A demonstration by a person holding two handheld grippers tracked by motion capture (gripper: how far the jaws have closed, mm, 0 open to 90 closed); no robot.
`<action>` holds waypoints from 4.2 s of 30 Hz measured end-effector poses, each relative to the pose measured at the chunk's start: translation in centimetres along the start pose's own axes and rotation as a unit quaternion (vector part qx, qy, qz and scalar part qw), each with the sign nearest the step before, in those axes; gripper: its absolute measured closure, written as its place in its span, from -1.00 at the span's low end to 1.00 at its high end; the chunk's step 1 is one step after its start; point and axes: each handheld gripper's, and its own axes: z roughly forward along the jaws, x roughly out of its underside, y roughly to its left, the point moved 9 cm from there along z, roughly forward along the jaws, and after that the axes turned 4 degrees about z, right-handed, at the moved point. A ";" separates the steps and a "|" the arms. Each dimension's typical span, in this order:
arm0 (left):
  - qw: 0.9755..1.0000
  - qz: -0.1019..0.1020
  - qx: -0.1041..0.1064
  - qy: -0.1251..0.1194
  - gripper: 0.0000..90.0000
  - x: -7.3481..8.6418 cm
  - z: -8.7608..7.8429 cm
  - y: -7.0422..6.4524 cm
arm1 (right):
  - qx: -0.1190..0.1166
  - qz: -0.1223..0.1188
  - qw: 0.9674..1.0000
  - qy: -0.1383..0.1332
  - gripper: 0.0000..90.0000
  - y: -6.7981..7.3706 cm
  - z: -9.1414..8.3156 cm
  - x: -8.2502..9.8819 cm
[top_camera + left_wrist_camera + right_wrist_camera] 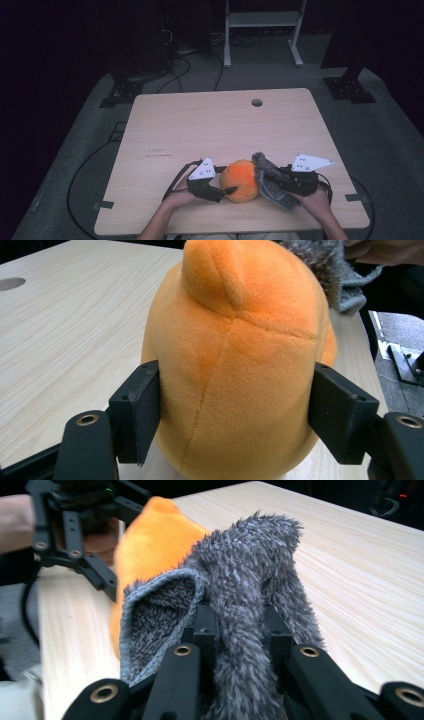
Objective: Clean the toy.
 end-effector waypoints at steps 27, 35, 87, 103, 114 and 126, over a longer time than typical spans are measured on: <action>0.996 0.088 -0.004 0.010 -0.27 -1.0 1.8 -2.5 | -0.031 -0.012 0.999 -0.037 0.65 2.2 -0.8 -3.0; 0.996 0.094 -0.003 0.010 -0.33 -1.0 2.1 -3.1 | -0.041 -0.036 0.998 -0.017 0.65 3.8 0.1 -3.6; 0.999 -0.009 0.012 0.041 -0.85 -0.5 1.4 -0.9 | -0.021 0.031 0.999 0.005 0.66 -1.1 -0.8 0.5; 0.996 0.080 -0.016 0.040 -0.30 -1.0 0.5 -1.5 | -0.049 -0.004 0.999 -0.010 0.67 2.0 0.9 -2.0; 0.998 0.024 -0.022 0.054 -0.85 -0.4 1.1 -0.4 | 0.001 0.011 1.000 0.012 0.67 -0.5 0.2 -0.1; 0.994 0.093 -0.022 0.043 -0.37 -1.5 1.4 -2.1 | -0.053 -0.032 0.998 -0.015 0.67 4.0 0.7 -3.3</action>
